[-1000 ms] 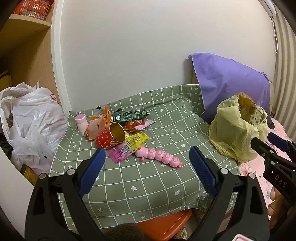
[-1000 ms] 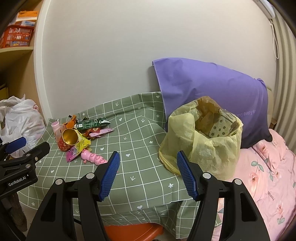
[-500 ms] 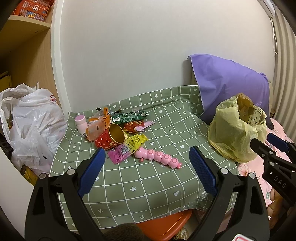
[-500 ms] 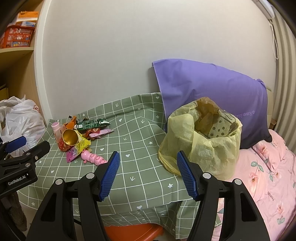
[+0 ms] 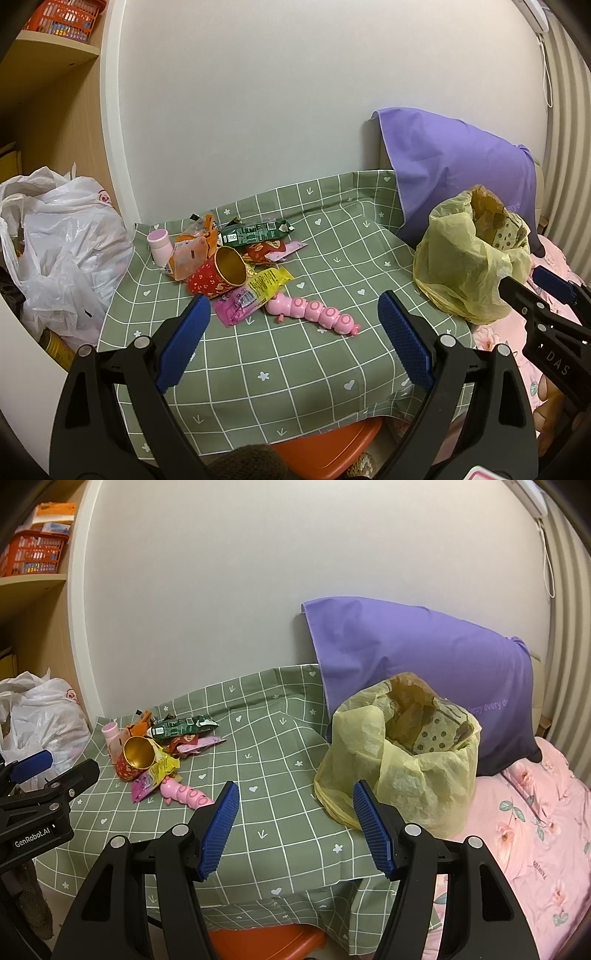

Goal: Collect trash

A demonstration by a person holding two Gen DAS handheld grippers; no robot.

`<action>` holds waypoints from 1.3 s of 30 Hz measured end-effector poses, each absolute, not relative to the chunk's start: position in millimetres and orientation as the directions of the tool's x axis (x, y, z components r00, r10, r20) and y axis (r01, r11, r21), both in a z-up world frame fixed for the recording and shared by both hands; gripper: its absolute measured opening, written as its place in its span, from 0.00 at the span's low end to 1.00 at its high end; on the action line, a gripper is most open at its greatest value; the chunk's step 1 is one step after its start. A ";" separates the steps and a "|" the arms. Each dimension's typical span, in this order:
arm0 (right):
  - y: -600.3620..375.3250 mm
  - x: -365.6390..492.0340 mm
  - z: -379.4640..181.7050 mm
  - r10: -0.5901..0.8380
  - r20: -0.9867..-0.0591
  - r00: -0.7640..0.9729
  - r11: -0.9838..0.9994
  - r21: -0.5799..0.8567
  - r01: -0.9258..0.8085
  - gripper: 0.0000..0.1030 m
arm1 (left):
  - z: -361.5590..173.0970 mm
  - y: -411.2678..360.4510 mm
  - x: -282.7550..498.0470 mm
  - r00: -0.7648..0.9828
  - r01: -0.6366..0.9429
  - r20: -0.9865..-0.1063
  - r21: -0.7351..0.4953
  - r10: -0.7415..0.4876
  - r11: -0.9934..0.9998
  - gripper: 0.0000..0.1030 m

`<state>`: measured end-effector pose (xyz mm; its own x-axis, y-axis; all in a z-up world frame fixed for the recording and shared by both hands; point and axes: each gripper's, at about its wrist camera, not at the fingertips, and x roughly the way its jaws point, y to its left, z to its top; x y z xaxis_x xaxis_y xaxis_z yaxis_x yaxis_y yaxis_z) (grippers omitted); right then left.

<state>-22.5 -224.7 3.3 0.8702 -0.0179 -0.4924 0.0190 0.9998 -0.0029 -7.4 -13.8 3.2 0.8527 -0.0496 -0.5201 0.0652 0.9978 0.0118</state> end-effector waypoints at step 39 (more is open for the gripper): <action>-227.5 71.4 -21.4 0.115 -0.552 0.826 0.986 -0.035 -0.161 0.59 | -19.2 32.6 62.7 0.810 -0.080 -0.586 -0.062 0.029 0.995 0.85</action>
<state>71.4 -227.5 -21.4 0.8259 0.1151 -0.5520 -0.1610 0.9863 -0.0353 62.7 32.6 -19.2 0.8097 0.0286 -0.5862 -0.0801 0.9948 -0.0621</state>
